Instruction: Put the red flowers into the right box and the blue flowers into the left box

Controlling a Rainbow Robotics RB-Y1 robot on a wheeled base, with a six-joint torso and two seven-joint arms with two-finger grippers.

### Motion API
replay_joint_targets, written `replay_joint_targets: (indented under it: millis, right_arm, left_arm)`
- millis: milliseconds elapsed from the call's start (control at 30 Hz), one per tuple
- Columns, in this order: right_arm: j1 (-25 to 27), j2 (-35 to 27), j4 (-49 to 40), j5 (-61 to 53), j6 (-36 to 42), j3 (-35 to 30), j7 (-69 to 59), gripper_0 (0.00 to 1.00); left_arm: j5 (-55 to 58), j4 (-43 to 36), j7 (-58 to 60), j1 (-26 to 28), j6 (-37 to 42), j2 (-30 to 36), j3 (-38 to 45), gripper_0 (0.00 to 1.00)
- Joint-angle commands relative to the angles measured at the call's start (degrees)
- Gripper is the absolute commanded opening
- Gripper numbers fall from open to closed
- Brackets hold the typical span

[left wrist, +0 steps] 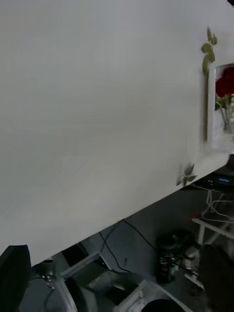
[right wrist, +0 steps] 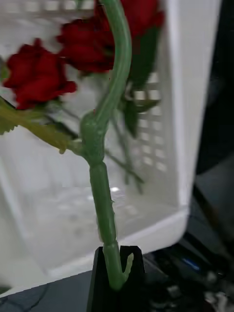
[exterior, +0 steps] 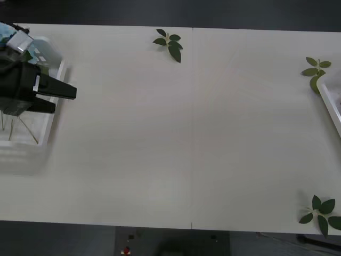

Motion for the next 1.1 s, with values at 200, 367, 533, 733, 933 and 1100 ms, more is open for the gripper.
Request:
replay_joint_targets:
  millis: [200, 367, 533, 733, 933, 1100]
  right_arm:
    - [-0.8, 2.6, 4.5, 7.4, -6.4, 1.9, 2.7, 0.00]
    - [-0.8, 4.0, 9.9, 11.1, -15.0, 6.3, 3.3, 0.00]
    - [-0.8, 6.8, 16.2, 14.2, -22.8, 9.2, 3.9, 0.00]
    - [-1.1, 10.6, 21.1, 19.4, -30.5, 9.2, 4.5, 0.00]
    - [-1.4, 13.1, 23.5, 22.7, -35.9, 9.2, 4.6, 0.00]
    - [-1.4, 14.3, 24.2, 27.0, -36.8, 9.2, 4.2, 0.00]
  left_arm:
    - [-7.9, -9.5, 6.5, 1.3, 9.8, -11.6, 2.9, 1.00]
    - [-18.4, -19.0, -9.1, 0.9, 14.0, -14.5, 2.9, 1.00]
    - [-17.8, -16.1, -45.9, 1.0, 10.6, -17.6, 2.2, 1.00]
    - [-10.0, -5.7, -79.2, 1.1, 6.2, -20.9, -1.9, 1.00]
    - [-9.0, 1.9, -90.2, 0.5, 6.6, -26.6, -6.5, 1.00]
    - [-13.4, 2.0, -90.2, 0.6, 7.5, -29.4, -9.3, 1.00]
